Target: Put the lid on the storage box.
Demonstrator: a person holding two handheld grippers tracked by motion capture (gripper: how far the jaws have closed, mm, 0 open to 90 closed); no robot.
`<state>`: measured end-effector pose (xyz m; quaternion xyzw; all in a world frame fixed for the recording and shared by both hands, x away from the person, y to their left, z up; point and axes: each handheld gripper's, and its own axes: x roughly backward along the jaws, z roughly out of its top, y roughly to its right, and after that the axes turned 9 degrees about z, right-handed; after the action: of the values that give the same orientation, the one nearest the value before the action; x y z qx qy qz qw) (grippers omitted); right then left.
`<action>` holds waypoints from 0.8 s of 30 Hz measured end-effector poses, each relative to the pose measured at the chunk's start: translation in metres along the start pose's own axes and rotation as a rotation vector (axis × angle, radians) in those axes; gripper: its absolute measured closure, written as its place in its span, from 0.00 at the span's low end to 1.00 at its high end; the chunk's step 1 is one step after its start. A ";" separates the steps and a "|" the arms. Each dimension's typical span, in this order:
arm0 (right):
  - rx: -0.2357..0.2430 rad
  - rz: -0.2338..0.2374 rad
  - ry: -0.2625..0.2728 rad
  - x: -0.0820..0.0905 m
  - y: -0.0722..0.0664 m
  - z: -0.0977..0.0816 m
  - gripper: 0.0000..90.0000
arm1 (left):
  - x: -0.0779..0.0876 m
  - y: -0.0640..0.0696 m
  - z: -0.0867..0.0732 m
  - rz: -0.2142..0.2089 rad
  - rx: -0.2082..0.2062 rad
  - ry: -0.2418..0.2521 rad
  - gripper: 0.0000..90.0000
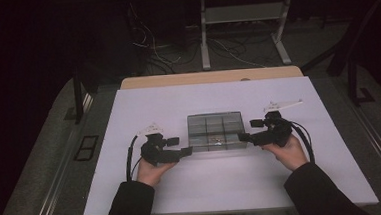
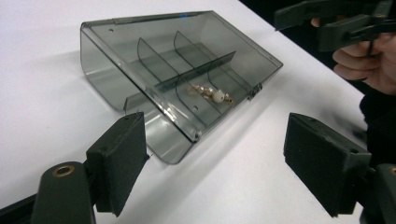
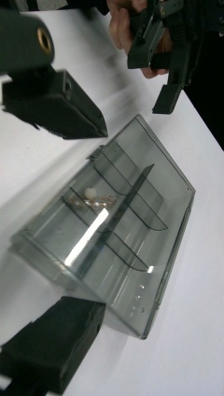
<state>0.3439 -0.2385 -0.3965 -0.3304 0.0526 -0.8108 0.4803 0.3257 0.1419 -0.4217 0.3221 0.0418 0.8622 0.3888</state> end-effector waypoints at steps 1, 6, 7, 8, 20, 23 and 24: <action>0.002 -0.002 0.002 0.002 -0.001 -0.002 0.12 | 0.001 0.001 -0.001 -0.003 0.001 -0.001 0.19; -0.008 0.000 0.011 0.013 -0.005 -0.013 0.00 | 0.007 0.002 -0.006 -0.014 0.001 -0.002 0.13; -0.007 0.003 0.012 0.016 -0.006 -0.015 0.00 | 0.009 0.002 -0.008 -0.017 0.007 -0.004 0.11; -0.001 0.006 0.011 0.018 -0.007 -0.018 0.00 | 0.010 0.003 -0.008 -0.017 0.011 -0.006 0.09; 0.010 0.013 0.031 0.039 -0.019 -0.042 0.01 | 0.021 0.005 -0.029 -0.002 -0.002 -0.028 0.00; 0.009 0.015 0.032 0.043 -0.020 -0.048 0.01 | 0.023 0.006 -0.032 -0.005 -0.001 -0.019 0.00; 0.014 0.015 0.033 0.044 -0.021 -0.050 0.01 | 0.024 0.007 -0.033 -0.007 -0.001 -0.015 0.00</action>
<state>0.2850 -0.2750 -0.4059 -0.3131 0.0575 -0.8129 0.4877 0.2903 0.1597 -0.4334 0.3281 0.0395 0.8583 0.3925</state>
